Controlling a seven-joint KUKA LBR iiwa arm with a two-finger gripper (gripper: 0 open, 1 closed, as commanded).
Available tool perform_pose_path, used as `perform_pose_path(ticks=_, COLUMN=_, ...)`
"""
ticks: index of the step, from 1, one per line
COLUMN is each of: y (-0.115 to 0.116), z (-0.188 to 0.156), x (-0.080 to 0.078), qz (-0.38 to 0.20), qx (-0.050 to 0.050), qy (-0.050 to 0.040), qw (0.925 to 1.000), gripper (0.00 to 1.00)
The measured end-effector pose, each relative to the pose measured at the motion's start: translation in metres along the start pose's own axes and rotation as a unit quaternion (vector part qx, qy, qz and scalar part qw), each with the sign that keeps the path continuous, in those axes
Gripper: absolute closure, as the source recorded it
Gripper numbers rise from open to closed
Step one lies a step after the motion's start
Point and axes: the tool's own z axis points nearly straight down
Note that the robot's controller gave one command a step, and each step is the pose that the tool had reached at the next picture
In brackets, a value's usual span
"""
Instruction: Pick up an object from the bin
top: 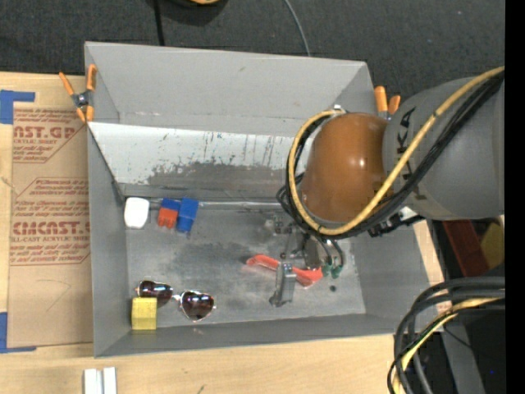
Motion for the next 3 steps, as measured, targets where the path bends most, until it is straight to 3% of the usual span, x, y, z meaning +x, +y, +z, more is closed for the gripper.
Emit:
perform_pose_path(ticks=1, y=0.0, z=-0.004, x=-0.002, qz=0.0, qx=0.0, qy=-0.0039, qw=1.0, gripper=0.0)
perform_pose_path(ticks=2, y=-0.022, z=0.007, x=-0.001, qz=-0.033, qx=-0.001, qy=-0.0042, qw=0.9994, gripper=0.0)
perform_pose_path(ticks=3, y=-0.049, z=0.043, x=0.01, qz=-0.022, qx=0.0, qy=-0.0043, qw=0.9998, gripper=0.0)
